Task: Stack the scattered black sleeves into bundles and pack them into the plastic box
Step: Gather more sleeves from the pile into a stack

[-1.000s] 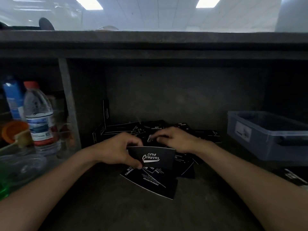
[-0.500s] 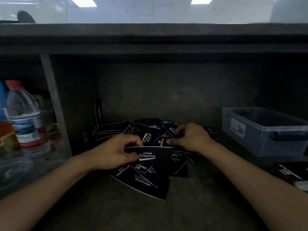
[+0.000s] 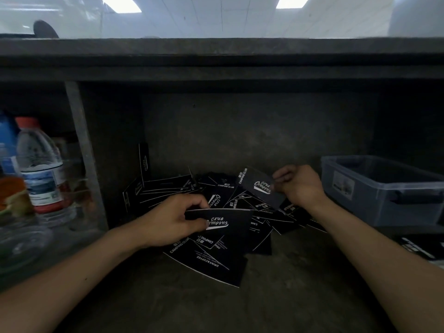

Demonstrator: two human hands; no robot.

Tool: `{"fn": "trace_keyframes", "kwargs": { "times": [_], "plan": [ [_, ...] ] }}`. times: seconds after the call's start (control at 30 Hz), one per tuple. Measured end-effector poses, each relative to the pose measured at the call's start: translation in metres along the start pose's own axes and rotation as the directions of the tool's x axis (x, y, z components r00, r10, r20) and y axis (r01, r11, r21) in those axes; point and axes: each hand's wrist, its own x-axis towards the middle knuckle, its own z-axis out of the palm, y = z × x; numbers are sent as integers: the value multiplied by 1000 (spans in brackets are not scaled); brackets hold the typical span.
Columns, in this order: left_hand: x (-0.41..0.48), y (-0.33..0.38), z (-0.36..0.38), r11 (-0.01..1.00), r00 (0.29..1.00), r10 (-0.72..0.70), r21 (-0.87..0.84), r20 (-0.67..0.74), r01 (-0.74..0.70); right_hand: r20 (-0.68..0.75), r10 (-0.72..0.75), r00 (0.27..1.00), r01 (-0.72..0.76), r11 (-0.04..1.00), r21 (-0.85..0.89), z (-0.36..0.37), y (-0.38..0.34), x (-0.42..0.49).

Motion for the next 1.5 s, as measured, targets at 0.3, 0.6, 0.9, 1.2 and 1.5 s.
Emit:
{"fn": "trace_keyframes", "kwargs": {
  "times": [0.3,0.6,0.9,1.2,1.5],
  "plan": [
    [1,-3,1,1000,991,-1,21,-132,4,563,-136,815,-81,936,344,-17,-28,-21],
    [-1,5,10,994,997,-9,-111,-78,0,195,-89,977,126,975,-185,-14,1,5],
    [-2,9,9,995,997,70,-69,-21,-72,283,-142,949,282,784,-553,-9,12,1],
    [0,2,10,997,998,62,-45,-5,-62,8,-148,989,143,969,200,-9,-10,1],
    [-3,-2,9,997,999,38,-67,9,-38,302,44,952,-82,990,117,-8,-8,-8]
  ]
}}
